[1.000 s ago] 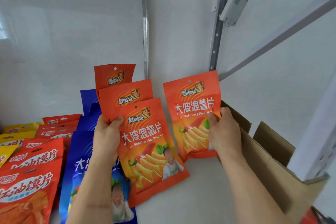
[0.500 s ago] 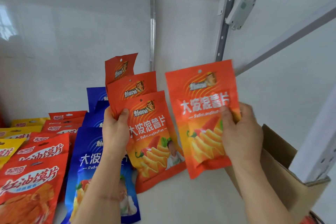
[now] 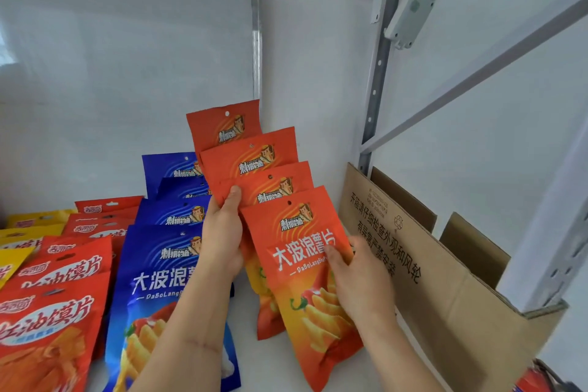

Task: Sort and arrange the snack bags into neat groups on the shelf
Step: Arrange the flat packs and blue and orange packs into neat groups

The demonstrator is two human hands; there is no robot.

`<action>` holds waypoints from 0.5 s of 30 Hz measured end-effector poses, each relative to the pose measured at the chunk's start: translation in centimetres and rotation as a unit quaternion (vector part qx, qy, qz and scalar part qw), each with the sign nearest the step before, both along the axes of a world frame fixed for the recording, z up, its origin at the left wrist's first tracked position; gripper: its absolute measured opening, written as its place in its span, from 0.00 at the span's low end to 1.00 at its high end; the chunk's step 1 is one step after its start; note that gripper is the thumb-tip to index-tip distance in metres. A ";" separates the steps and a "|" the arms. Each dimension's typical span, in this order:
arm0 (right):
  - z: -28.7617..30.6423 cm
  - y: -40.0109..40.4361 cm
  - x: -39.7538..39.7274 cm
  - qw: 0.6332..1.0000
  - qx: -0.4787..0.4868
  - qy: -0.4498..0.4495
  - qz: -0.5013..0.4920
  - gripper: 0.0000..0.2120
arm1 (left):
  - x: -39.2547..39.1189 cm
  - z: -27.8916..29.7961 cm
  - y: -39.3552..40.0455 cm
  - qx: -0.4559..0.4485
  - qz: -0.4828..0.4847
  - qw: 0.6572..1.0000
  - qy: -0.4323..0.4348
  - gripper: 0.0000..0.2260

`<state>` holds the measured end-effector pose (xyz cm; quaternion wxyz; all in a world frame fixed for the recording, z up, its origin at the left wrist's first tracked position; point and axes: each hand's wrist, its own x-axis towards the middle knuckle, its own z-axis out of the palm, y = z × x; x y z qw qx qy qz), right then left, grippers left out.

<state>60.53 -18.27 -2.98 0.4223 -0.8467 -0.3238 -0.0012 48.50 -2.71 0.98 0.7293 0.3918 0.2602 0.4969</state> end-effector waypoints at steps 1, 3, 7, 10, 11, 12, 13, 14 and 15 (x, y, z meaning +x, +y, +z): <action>-0.1 -0.1 -0.1 1.000 0.002 0.004 -0.002 0.13 | 0.3 0.1 -0.1 0.003 -0.007 1.000 0.007 0.10; -0.2 -0.4 -0.1 1.000 -0.001 0.004 -0.009 0.13 | 1.0 0.4 -0.3 0.009 -0.014 1.000 0.024 0.05; 0.3 -1.1 0.0 0.999 -0.020 -0.020 -0.038 0.16 | 2.9 1.0 -0.3 0.015 -0.034 0.997 0.071 0.13; 0.6 -1.3 0.2 0.996 -0.057 -0.051 -0.044 0.23 | 4.6 1.2 0.1 0.003 -0.055 0.991 0.126 0.15; 0.6 -1.3 0.4 0.995 -0.069 -0.059 -0.045 0.25 | 5.2 1.1 0.3 -0.009 -0.069 0.988 0.138 0.15; 0.4 -1.3 0.6 0.994 -0.079 -0.065 -0.046 0.25 | 5.7 0.8 0.6 -0.025 -0.083 0.985 0.151 0.16; 0.3 -1.3 0.8 0.992 -0.090 -0.071 -0.048 0.25 | 6.1 0.4 0.8 -0.043 -0.098 0.981 0.163 0.17; 0.1 -1.3 0.9 0.991 -0.103 -0.077 -0.049 0.24 | 6.5 0.0 1.0 -0.065 -0.113 0.976 0.172 0.18; -0.1 -1.3 1.1 0.989 -0.116 -0.081 -0.049 0.23 | 6.8 -0.7 1.1 -0.087 -0.127 0.973 0.175 0.18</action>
